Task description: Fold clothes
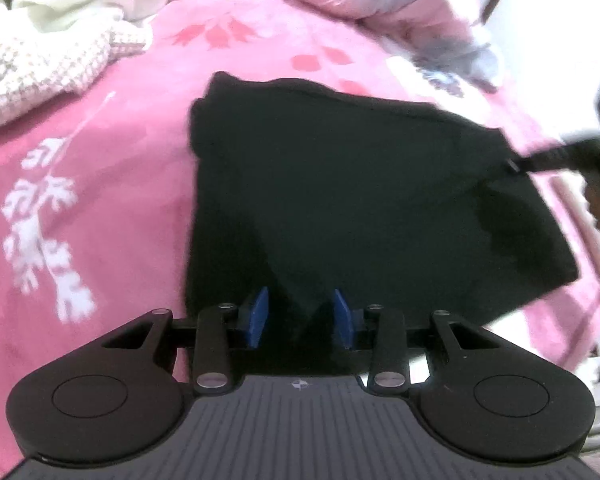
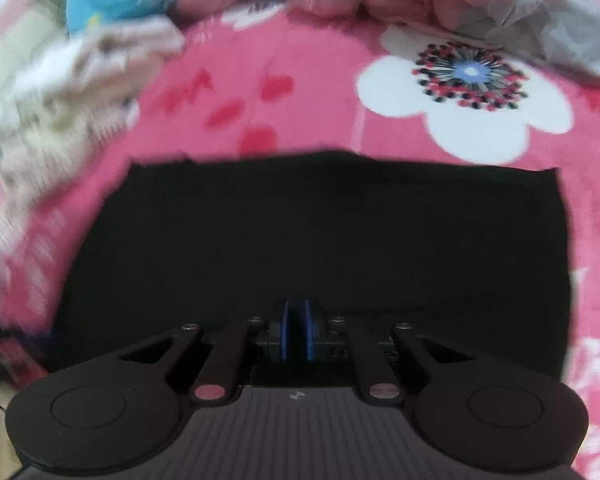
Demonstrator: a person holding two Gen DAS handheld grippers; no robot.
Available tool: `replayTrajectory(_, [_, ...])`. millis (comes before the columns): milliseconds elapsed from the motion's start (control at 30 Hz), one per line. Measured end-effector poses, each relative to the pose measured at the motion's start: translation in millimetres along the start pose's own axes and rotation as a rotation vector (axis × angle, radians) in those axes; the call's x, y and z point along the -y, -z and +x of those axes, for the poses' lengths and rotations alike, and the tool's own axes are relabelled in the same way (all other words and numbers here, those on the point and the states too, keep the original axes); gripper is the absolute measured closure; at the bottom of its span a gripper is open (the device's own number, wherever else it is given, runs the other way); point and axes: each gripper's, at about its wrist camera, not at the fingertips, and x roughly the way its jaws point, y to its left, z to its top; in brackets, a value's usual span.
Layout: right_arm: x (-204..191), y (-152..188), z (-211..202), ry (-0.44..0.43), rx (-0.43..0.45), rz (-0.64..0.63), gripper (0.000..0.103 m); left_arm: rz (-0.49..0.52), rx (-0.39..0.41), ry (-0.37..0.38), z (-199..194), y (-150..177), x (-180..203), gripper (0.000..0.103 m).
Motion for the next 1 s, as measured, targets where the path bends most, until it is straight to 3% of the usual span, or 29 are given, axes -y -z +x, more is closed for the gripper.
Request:
replayTrajectory(100, [51, 24, -9, 0.139, 0.044, 0.117, 0.103, -0.008, -0.025, -0.015, 7, 1, -17, 0.068])
replayTrajectory(167, [78, 29, -29, 0.231, 0.096, 0.243, 0.101, 0.021, -0.037, -0.020, 7, -1, -15, 0.068])
replayTrajectory(267, [80, 31, -53, 0.292, 0.149, 0.275, 0.098, 0.061, -0.053, -0.038, 9, -3, -10, 0.067])
replayTrajectory(467, [-19, 42, -41, 0.030, 0.073, -0.148, 0.098, 0.060, -0.076, -0.067, 13, -7, -6, 0.067])
replayTrajectory(533, [-36, 57, -32, 0.019, 0.009, -0.294, 0.098, 0.074, -0.079, -0.076, 13, -6, -4, 0.066])
replayTrajectory(567, [-31, 70, -26, 0.067, -0.043, -0.326, 0.098, 0.077, -0.078, -0.078, 14, -6, -4, 0.066])
replayTrajectory(600, [-18, 82, -23, 0.099, -0.095, -0.311, 0.098, 0.078, -0.078, -0.079, 14, -6, -3, 0.066])
replayTrajectory(633, [-3, 93, -32, 0.076, -0.090, -0.271, 0.098, 0.076, -0.076, -0.080, 14, -6, -4, 0.066])
replayTrajectory(733, [11, 102, -50, 0.130, -0.188, -0.245, 0.098, 0.076, -0.077, -0.084, 14, -6, -3, 0.066])
replayTrajectory(800, [12, 97, -59, 0.150, -0.200, -0.243, 0.097, 0.074, -0.078, -0.090, 15, -7, -2, 0.066])
replayTrajectory(967, [-19, 53, -41, 0.023, -0.026, -0.267, 0.097, 0.084, -0.084, -0.114, 16, -7, 3, 0.066])
replayTrajectory(1000, [-25, 54, -32, 0.007, -0.042, -0.275, 0.097, 0.087, -0.085, -0.118, 17, -7, 4, 0.065])
